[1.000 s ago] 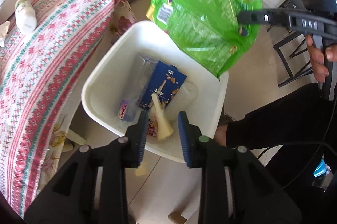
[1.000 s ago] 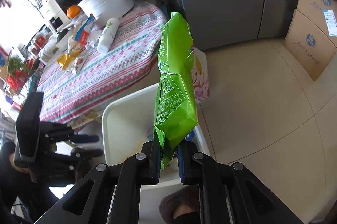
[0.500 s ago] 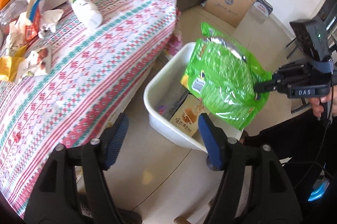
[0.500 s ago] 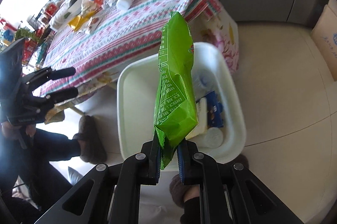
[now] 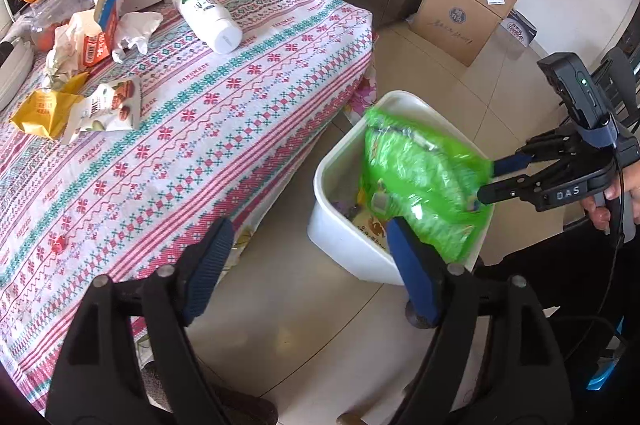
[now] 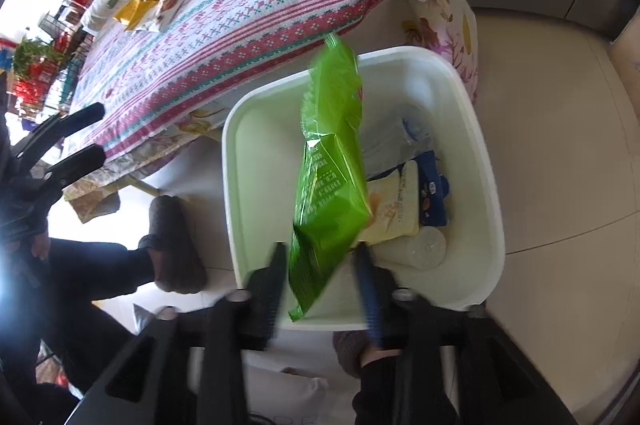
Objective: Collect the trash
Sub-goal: 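Drop the cream wrapper and green bag into the white bin with both grippers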
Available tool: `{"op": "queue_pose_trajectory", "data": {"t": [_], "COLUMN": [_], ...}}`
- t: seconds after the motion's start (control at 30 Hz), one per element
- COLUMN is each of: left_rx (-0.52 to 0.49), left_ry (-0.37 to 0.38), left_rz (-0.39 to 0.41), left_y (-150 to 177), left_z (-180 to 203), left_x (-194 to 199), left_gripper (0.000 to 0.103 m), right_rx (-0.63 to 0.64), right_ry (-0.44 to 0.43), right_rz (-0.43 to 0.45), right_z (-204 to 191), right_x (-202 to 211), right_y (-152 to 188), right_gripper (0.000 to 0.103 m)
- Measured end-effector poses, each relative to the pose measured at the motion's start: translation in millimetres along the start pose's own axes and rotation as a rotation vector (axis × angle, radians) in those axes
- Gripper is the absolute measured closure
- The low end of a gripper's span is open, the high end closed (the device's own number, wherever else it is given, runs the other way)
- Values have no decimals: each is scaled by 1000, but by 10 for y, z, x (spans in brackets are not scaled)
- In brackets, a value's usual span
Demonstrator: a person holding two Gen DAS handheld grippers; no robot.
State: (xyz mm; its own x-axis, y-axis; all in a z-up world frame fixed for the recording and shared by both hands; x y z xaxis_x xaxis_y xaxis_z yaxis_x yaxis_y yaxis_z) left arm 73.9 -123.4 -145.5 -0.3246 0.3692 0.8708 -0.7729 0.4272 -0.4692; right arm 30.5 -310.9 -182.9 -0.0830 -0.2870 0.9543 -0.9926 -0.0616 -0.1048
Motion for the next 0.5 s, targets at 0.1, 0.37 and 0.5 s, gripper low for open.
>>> {"op": "queue_pose_trajectory", "data": {"t": [0.1,0.37,0.5], "left_rx": [11,42,57], "left_ry": [-15,-45,-75], "left_rz": [3,18,30], "left_y": [3,-10,-42], "left_z": [-57,-218,-354], "left_x": [24,89,147], "left_gripper": [21,19,19], "right_rx": [4,-14,2], "right_ry": [16,23,31], "right_rz": [38,85,105], "right_z": [-17,-62,-178], "right_x": [83,222,282], "right_y": [-65,-227,-343], "right_gripper": [40,34,33]}}
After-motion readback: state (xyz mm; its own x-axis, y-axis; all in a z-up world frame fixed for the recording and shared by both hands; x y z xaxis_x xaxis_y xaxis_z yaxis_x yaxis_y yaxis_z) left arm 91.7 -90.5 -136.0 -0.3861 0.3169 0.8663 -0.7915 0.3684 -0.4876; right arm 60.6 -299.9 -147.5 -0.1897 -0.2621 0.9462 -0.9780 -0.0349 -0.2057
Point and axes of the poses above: each gripper's, at about its wrist camera, not at the fingertips, and x roughly against the way its jaws point, z to its right, y to its underside, the point moved 7 cm from there along -x, roughly the way its jaws point
